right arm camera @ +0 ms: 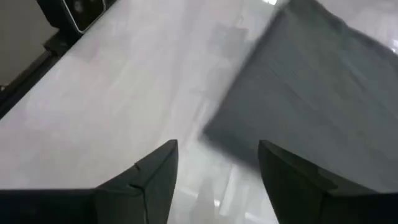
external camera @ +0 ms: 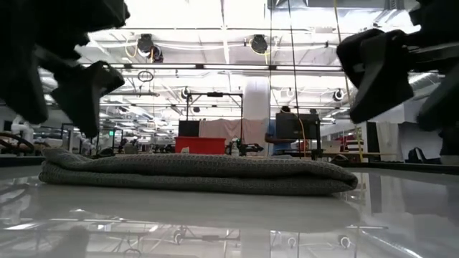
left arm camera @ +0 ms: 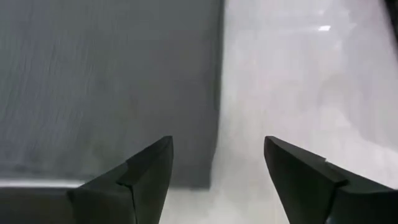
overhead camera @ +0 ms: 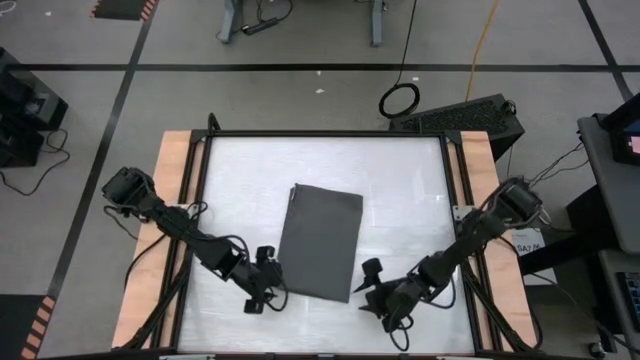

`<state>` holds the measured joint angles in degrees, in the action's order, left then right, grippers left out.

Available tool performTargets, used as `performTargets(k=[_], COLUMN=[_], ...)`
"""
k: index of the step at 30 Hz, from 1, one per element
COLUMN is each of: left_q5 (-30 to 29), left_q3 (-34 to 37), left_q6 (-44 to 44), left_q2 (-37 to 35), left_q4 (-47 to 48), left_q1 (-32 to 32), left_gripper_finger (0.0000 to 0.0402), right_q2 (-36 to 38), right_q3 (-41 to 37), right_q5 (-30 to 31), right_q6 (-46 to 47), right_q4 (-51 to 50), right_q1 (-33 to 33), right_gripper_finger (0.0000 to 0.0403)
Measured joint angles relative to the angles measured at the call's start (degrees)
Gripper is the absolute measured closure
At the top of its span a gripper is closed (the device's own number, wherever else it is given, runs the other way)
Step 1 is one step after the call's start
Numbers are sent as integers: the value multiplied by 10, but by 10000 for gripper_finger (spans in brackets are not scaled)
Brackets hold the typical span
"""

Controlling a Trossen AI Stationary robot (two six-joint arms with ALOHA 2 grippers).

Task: Roll towel
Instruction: Roll the gray towel

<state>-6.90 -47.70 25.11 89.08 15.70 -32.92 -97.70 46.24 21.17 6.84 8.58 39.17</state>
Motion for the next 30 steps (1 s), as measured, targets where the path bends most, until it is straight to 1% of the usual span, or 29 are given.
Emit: performTargets(k=[2, 5, 8, 15, 18, 20, 23, 26, 28, 30], left_q5=[7, 34, 64, 64, 88, 116, 151, 157, 157, 157], left_q3=[5, 12, 16, 17, 17, 17, 17, 17, 17, 15], left_q6=[0, 4, 5, -15, 4, 26, 68, 104, 113, 117], left_q2=[0, 1, 13, 47, 60, 70, 80, 81, 80, 74], left_q4=[6, -13, -17, -32, -61, -99, -152, -190, -209, -216], left_q1=[0, 0, 2, 7, 17, 23, 30, 33, 33, 33], left_gripper_finger=[150, 160, 170, 193, 201, 205, 212, 215, 215, 215], right_q2=[-23, -55, -76, -95, -95, -92, -81, -59, -42, -31], right_q3=[0, 0, 0, 0, 0, 1, 1, 1, 1, 1], right_q5=[6, 30, 44, 44, 44, 44, 44, 40, 41, 42], right_q6=[-21, -31, -31, -43, -50, -46, -14, 23, 44, 49], right_q4=[50, 95, 105, 104, 101, 91, 66, 11, -39, -60], right_q1=[-1, -1, -2, -2, -2, -2, 4, 16, 28, 39], right_gripper_finger=[196, 203, 206, 206, 206, 206, 206, 206, 206, 206])
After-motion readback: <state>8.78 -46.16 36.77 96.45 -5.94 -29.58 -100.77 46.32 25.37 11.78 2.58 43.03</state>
